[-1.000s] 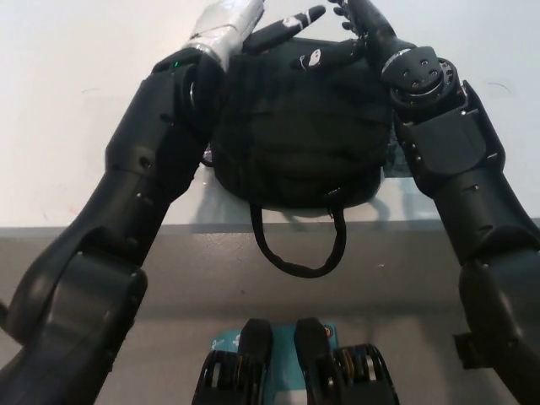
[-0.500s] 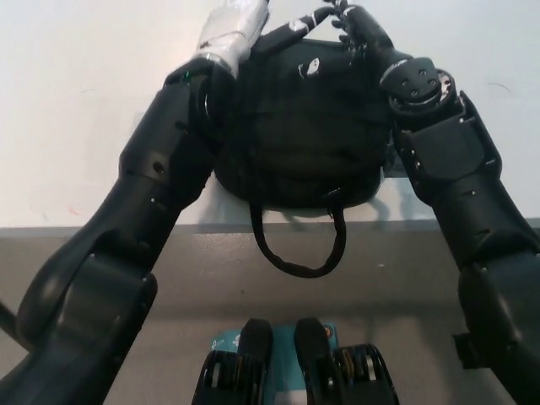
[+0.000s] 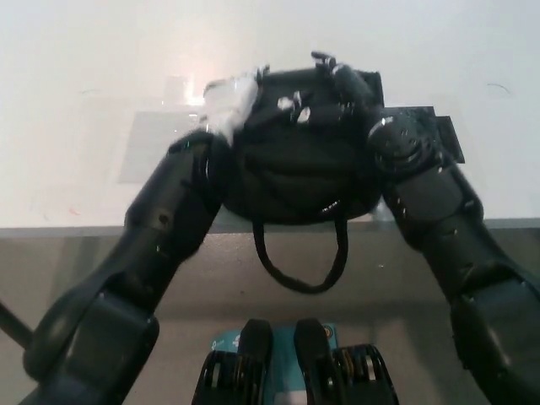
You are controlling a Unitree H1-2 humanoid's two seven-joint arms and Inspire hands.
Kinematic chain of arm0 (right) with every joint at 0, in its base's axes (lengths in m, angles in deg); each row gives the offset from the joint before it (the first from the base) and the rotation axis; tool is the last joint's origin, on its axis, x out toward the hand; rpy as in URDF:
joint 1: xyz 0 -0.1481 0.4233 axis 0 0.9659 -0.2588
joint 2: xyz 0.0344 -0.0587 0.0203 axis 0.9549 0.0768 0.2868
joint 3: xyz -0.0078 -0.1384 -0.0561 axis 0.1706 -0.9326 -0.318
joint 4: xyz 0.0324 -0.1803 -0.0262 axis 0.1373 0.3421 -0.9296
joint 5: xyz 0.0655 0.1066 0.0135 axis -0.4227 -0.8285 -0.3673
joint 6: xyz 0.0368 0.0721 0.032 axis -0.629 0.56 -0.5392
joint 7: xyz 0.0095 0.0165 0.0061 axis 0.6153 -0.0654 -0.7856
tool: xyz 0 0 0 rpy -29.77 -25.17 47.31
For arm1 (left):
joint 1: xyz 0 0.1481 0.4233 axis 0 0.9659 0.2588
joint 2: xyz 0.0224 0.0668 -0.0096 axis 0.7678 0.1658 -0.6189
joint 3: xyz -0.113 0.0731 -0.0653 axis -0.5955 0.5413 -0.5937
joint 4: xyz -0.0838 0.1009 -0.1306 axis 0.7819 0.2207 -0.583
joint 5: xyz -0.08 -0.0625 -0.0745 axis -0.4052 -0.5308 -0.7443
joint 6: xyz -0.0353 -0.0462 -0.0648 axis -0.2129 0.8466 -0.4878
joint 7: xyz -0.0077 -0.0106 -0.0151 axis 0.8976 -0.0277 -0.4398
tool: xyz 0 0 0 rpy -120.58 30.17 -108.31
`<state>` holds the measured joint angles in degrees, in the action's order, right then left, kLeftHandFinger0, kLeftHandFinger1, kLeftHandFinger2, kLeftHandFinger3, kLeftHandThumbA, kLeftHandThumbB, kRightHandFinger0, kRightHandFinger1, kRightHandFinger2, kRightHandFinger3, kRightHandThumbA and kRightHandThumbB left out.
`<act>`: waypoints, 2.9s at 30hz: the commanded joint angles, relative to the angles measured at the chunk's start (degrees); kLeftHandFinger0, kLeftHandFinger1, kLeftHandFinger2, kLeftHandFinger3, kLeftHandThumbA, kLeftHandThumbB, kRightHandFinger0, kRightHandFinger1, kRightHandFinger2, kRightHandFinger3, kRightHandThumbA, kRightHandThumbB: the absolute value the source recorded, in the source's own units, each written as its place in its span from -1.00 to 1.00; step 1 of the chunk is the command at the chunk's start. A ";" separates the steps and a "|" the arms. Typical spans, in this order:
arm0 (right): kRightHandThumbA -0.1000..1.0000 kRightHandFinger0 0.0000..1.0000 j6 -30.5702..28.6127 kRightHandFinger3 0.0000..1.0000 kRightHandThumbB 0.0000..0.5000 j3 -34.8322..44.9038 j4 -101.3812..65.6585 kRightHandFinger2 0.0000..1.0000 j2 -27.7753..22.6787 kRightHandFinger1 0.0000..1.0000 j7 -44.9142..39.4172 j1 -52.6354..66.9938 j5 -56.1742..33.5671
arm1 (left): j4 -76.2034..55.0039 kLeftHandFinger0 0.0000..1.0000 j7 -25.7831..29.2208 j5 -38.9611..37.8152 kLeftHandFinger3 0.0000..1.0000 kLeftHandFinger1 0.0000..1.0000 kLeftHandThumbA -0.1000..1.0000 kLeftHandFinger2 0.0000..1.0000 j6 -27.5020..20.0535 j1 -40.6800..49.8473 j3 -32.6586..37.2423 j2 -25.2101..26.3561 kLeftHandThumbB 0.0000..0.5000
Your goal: A soft travel bag is kept infront of the robot in the middle of the desk and the robot uses both its hands to press it to reduce its size
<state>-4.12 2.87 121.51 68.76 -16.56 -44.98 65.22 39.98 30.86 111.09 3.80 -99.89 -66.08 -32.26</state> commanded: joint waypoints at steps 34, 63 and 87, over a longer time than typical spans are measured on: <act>1.00 1.00 -10.72 1.00 -0.25 -3.09 12.44 1.00 -0.82 1.00 5.07 5.98 -1.39 | 14.57 1.00 9.04 -4.40 1.00 1.00 1.00 1.00 -9.41 8.00 2.14 0.83 0.07; 1.00 1.00 -1.91 1.00 0.23 4.50 -34.46 1.00 -3.92 1.00 9.12 0.21 -3.92 | -33.26 1.00 -3.45 -13.49 1.00 1.00 1.00 1.00 -3.25 -1.80 -10.21 12.41 -0.06; 1.00 1.00 -5.75 1.00 0.12 7.97 -118.58 1.00 -14.48 1.00 6.29 56.18 -15.83 | -114.44 1.00 -2.92 -31.76 1.00 1.00 1.00 1.00 -8.82 59.82 -18.11 15.94 0.03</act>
<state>-6.45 6.09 53.39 62.32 -7.49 -7.32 61.52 -26.85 27.47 95.88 -0.08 -62.79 -77.38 -22.69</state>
